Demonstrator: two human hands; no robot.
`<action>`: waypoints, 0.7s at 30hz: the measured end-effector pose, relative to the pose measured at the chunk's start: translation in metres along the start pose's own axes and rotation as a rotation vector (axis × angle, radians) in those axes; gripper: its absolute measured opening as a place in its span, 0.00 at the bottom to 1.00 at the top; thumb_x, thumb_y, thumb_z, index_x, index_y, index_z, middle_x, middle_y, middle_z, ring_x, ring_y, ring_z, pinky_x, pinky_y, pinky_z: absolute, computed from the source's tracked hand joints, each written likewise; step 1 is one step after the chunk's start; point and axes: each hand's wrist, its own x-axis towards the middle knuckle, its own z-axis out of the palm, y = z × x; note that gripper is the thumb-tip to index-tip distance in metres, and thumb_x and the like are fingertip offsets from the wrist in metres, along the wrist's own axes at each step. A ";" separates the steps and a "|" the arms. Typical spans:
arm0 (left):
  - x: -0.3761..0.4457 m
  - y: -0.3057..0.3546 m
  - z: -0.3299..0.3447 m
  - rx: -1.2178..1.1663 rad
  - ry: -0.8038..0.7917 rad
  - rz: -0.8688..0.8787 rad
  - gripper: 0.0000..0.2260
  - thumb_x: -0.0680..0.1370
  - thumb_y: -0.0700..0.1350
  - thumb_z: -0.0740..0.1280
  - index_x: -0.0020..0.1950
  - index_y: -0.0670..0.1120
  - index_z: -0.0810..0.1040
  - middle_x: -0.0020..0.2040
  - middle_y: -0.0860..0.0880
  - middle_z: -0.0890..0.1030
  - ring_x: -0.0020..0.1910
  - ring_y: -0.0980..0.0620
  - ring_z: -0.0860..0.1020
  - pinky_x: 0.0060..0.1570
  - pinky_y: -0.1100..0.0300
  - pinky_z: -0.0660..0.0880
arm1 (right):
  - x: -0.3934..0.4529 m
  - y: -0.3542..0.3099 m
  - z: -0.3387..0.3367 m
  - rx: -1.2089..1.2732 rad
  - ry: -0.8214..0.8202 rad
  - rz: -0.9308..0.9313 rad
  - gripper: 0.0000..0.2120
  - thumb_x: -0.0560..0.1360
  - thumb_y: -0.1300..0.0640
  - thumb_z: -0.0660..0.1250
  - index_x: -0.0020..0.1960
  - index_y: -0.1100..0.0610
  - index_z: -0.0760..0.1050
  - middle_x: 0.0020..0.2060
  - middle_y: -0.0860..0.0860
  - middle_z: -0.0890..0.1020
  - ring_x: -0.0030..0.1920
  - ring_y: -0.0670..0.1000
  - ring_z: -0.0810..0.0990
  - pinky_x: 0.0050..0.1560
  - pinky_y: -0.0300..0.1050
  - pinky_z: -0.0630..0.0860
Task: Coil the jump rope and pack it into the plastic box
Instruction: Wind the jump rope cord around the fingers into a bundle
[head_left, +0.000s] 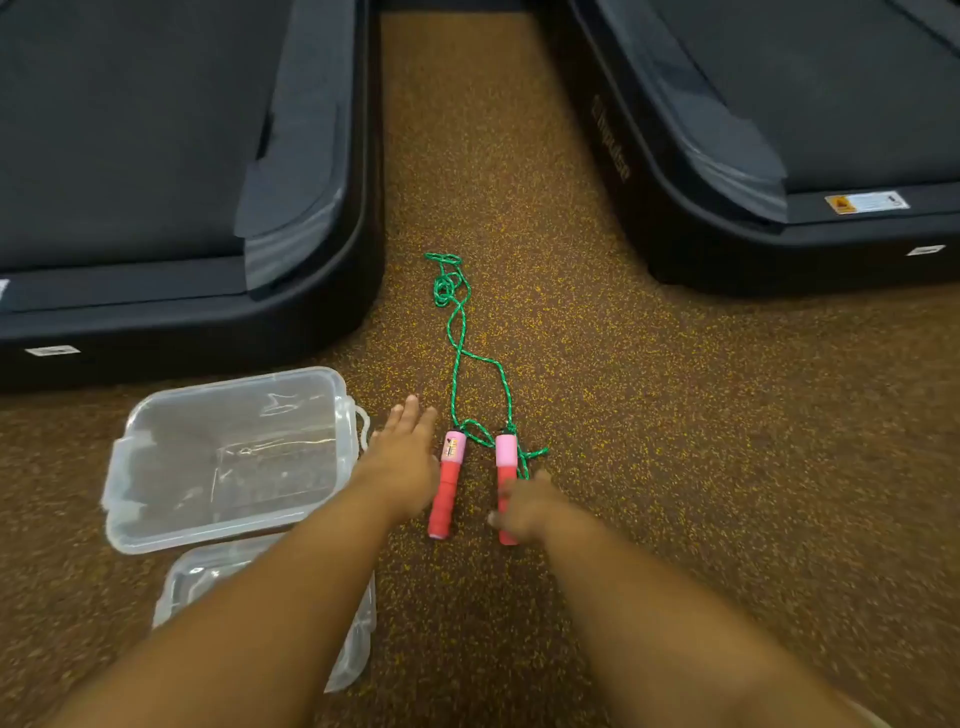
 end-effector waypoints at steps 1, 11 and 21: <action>-0.002 0.000 0.003 -0.006 -0.006 0.001 0.29 0.82 0.44 0.56 0.80 0.47 0.46 0.80 0.46 0.42 0.78 0.47 0.43 0.76 0.48 0.49 | 0.003 0.004 0.010 -0.017 -0.041 0.031 0.29 0.75 0.42 0.64 0.71 0.54 0.66 0.72 0.63 0.58 0.69 0.63 0.66 0.71 0.52 0.64; -0.015 -0.006 0.009 -0.171 -0.012 0.032 0.28 0.82 0.44 0.58 0.80 0.51 0.50 0.80 0.50 0.44 0.79 0.51 0.45 0.76 0.52 0.51 | 0.011 0.007 0.060 0.077 -0.116 -0.010 0.25 0.78 0.52 0.62 0.74 0.48 0.63 0.78 0.56 0.49 0.75 0.57 0.58 0.75 0.46 0.56; -0.036 0.005 -0.021 -0.552 0.076 -0.081 0.22 0.82 0.46 0.60 0.76 0.50 0.63 0.75 0.45 0.67 0.69 0.45 0.71 0.64 0.57 0.68 | -0.041 -0.033 -0.003 1.237 0.295 0.158 0.03 0.70 0.62 0.68 0.41 0.56 0.76 0.33 0.54 0.81 0.30 0.51 0.77 0.31 0.43 0.75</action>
